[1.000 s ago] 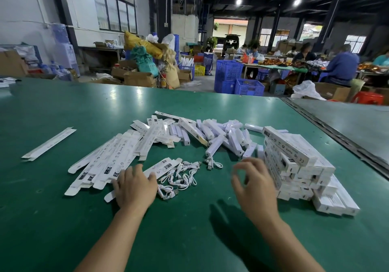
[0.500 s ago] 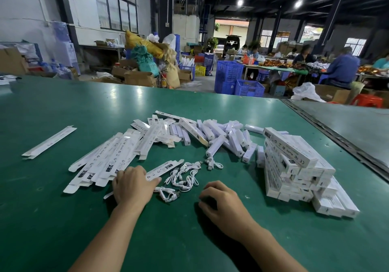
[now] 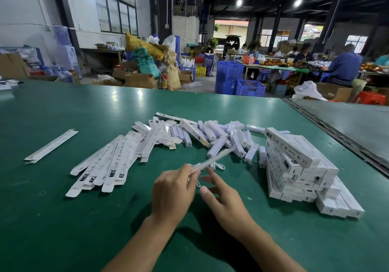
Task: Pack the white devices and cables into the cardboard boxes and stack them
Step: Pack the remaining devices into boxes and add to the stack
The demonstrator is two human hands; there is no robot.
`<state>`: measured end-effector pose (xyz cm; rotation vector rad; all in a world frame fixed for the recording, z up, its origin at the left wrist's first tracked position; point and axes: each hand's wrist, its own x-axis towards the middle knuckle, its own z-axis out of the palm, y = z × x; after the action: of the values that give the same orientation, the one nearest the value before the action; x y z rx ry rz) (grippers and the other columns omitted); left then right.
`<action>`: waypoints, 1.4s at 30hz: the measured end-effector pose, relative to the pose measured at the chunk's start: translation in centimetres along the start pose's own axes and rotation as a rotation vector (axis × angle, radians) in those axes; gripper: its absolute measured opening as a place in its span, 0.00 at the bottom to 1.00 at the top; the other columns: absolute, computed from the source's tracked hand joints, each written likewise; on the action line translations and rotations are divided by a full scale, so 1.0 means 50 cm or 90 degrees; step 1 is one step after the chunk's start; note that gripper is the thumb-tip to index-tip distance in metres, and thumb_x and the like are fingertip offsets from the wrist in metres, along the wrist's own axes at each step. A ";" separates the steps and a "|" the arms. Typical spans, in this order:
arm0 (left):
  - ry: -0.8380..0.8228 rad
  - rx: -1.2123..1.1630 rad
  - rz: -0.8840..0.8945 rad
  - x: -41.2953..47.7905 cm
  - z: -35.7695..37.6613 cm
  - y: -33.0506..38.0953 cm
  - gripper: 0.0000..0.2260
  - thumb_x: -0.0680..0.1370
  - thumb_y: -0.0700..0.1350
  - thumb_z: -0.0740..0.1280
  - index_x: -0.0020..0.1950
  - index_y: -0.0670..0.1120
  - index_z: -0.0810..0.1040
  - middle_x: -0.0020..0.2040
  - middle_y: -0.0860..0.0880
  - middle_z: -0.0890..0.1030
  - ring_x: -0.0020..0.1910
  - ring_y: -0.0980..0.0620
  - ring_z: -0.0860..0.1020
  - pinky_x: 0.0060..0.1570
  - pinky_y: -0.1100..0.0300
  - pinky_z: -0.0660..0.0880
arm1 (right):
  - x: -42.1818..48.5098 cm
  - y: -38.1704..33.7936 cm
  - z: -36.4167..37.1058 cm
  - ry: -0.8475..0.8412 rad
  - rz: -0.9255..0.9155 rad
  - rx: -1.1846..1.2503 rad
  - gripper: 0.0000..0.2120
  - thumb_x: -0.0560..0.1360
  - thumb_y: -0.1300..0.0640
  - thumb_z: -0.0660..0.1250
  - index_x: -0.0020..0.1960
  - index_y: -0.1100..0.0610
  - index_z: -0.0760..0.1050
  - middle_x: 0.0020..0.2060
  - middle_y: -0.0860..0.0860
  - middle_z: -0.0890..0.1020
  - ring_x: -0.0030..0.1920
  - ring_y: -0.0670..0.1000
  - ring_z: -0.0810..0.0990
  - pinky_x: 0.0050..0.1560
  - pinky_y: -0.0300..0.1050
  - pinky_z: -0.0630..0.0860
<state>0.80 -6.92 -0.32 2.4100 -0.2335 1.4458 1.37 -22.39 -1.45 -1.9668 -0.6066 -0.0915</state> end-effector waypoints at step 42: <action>-0.286 -0.792 -0.540 -0.004 -0.008 0.014 0.14 0.77 0.51 0.67 0.60 0.62 0.72 0.47 0.49 0.86 0.46 0.50 0.85 0.41 0.57 0.81 | 0.012 0.002 -0.040 0.113 0.075 0.371 0.18 0.77 0.66 0.66 0.64 0.53 0.75 0.50 0.56 0.85 0.44 0.55 0.84 0.44 0.45 0.80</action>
<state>0.16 -7.44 -0.17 1.3926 -0.1110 0.1750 2.34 -23.95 -0.41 -1.4052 -0.3478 -0.0123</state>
